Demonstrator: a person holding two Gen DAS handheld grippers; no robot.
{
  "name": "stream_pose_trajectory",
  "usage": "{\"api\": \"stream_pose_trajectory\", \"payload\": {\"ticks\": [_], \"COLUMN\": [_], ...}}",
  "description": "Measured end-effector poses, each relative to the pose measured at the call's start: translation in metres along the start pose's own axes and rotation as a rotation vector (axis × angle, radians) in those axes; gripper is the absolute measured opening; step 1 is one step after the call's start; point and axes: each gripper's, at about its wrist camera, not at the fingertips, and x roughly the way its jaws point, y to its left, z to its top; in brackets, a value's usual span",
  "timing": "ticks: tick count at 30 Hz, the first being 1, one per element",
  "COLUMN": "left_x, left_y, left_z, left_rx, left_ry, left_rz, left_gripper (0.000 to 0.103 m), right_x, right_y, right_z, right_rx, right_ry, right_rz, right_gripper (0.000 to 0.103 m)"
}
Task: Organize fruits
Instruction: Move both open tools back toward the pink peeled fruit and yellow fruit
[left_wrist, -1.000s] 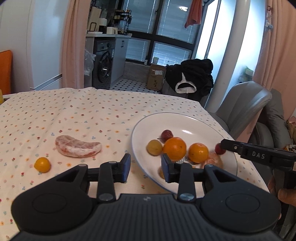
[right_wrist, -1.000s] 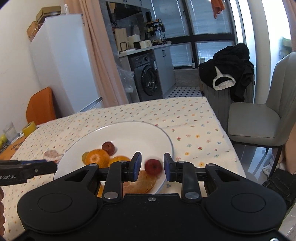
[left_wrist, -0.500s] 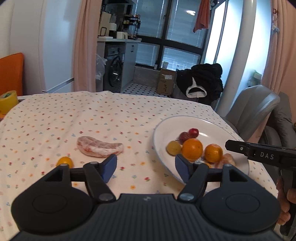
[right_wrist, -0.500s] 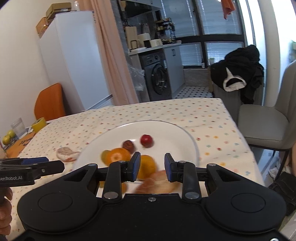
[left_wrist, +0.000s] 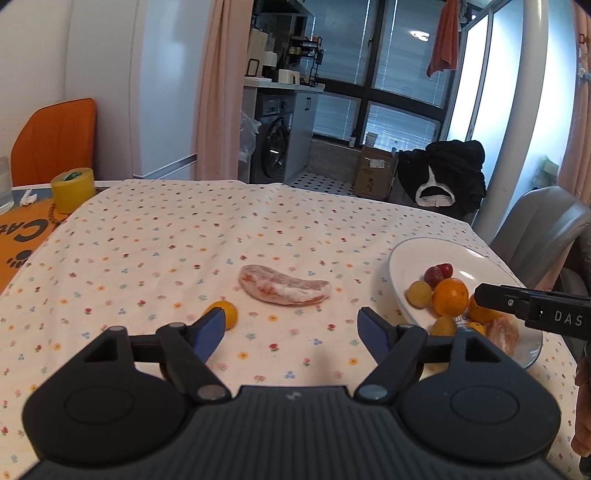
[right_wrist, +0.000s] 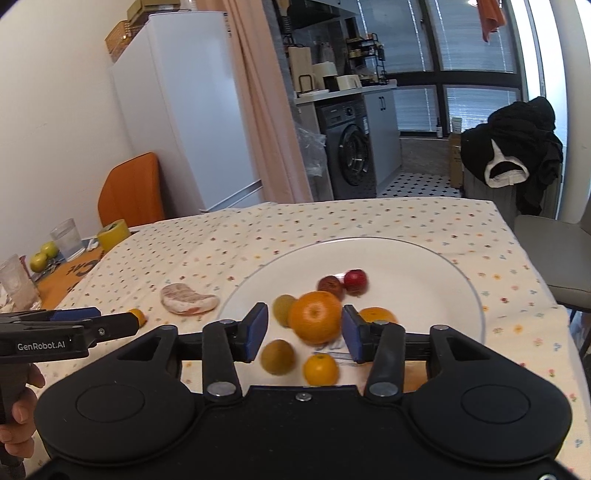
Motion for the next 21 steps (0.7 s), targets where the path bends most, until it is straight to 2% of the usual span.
{"api": "stream_pose_trajectory", "payload": {"ticks": [17,19,21], "left_x": [-0.017,-0.02,-0.022], "left_y": [0.041,0.046,0.05], "left_z": [-0.005,-0.005,-0.005], "left_rx": [-0.028,-0.038,-0.049], "left_ry": [0.012,0.018,0.026], "left_rz": [0.051,0.062,0.076], "left_gripper": [0.077,0.077,0.077], "right_x": [0.016,0.016,0.016], "right_y": [0.055,0.063,0.07], "right_z": [0.001,0.001,0.001], "right_rx": [-0.069,-0.08,-0.088], "right_ry": [0.03,0.032,0.036], "right_rz": [0.091,0.102,0.123], "right_gripper": [0.058,0.062,0.072]}}
